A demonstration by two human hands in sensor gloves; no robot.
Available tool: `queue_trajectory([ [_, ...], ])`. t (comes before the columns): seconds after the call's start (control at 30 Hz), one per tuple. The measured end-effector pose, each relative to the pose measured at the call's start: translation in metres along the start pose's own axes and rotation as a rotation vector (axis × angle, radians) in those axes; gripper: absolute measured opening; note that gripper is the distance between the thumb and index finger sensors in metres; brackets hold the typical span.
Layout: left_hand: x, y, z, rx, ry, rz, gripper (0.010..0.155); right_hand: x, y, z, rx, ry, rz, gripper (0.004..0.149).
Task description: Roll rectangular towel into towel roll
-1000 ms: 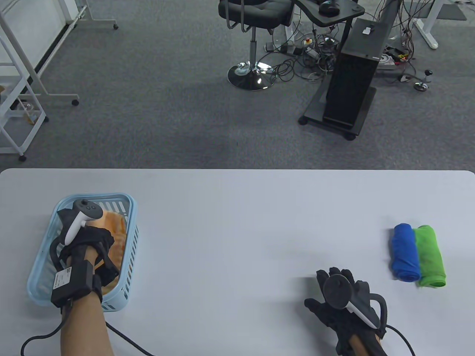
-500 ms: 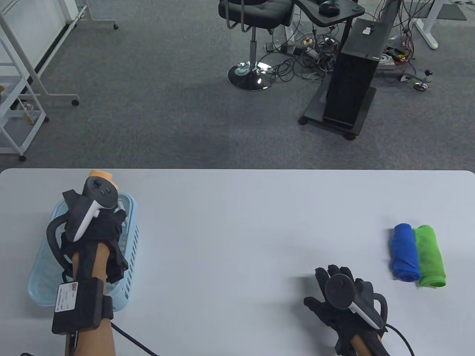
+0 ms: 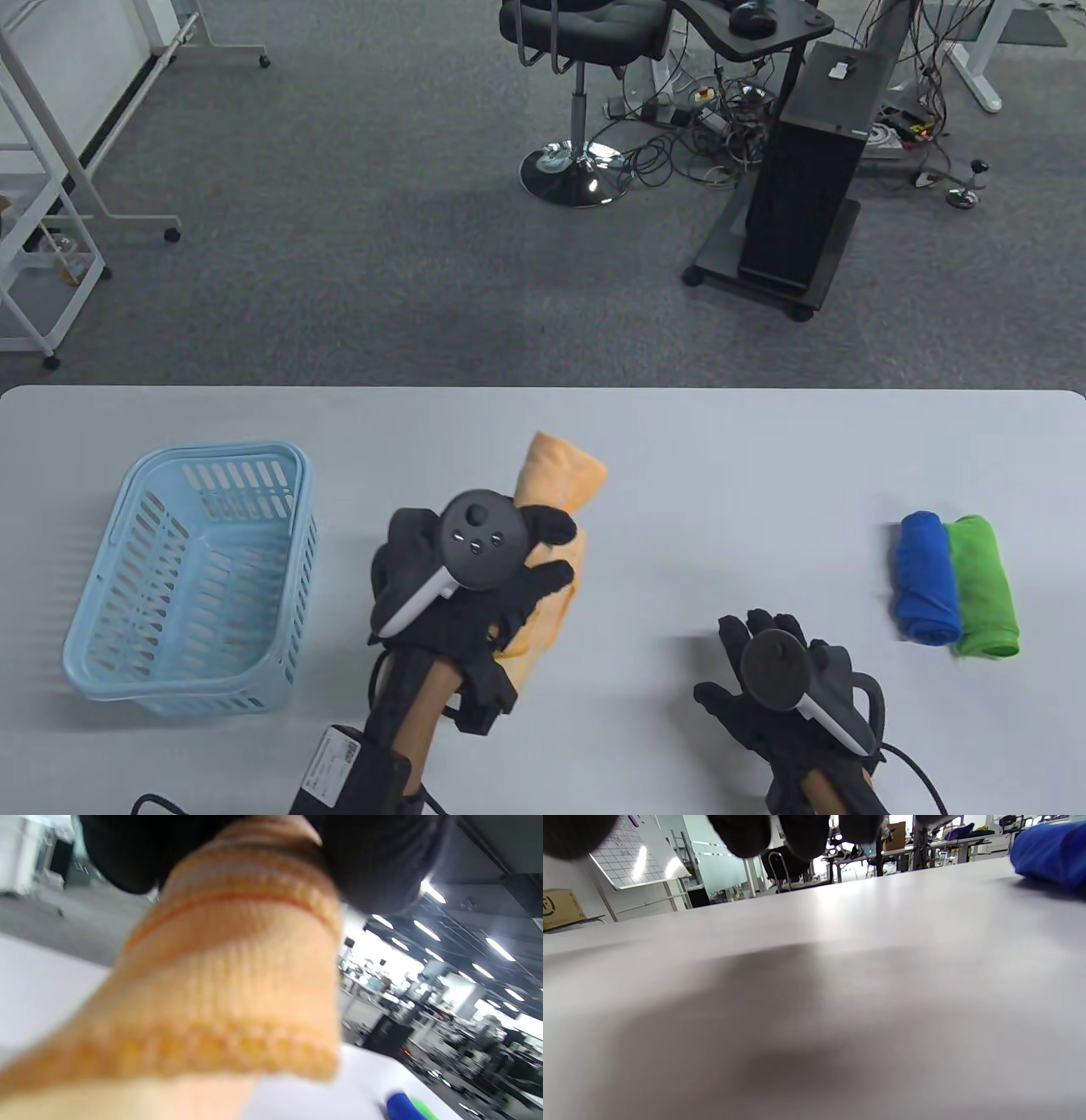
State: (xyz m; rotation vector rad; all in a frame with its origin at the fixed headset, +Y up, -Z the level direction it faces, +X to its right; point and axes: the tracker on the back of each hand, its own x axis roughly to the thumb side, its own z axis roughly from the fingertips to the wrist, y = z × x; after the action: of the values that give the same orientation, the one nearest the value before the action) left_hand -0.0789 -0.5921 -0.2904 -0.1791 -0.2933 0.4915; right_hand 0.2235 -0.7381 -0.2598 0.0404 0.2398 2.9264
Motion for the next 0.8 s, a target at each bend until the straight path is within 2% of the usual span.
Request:
queue_trajectory([
  [0.1, -0.019, -0.058, -0.006, -0.128, 0.016, 0.183, 0.054, 0.001, 0.000, 0.000, 0.002, -0.003, -0.006, 0.090],
  [0.17, -0.036, -0.088, -0.005, -0.147, 0.044, 0.274, 0.052, 0.001, 0.001, 0.000, 0.007, -0.006, -0.005, 0.090],
  [0.3, -0.082, -0.126, 0.001, -0.154, 0.216, 0.404, 0.054, 0.001, 0.004, -0.002, 0.021, -0.005, 0.005, 0.089],
  [0.4, -0.104, -0.138, 0.010, -0.177, 0.346, 0.414, 0.060, 0.003, 0.006, -0.003, 0.032, -0.004, 0.011, 0.089],
  [0.47, -0.109, -0.141, 0.016, -0.185, 0.358, 0.243, 0.065, 0.008, 0.007, -0.002, 0.035, -0.021, 0.015, 0.089],
  [0.6, -0.102, -0.129, 0.021, -0.203, 0.374, -0.055, 0.078, 0.023, 0.009, 0.002, 0.050, -0.068, 0.032, 0.088],
  [0.67, -0.102, -0.129, 0.022, -0.247, 0.413, -0.166, 0.081, 0.029, 0.010, 0.004, 0.049, -0.092, 0.043, 0.087],
  [0.73, -0.107, -0.134, 0.021, -0.279, 0.460, -0.266, 0.080, 0.033, 0.011, 0.006, 0.053, -0.106, 0.042, 0.087],
  [0.8, -0.109, -0.137, 0.018, -0.253, 0.443, -0.237, 0.075, 0.035, 0.012, 0.007, 0.058, -0.114, 0.040, 0.086],
])
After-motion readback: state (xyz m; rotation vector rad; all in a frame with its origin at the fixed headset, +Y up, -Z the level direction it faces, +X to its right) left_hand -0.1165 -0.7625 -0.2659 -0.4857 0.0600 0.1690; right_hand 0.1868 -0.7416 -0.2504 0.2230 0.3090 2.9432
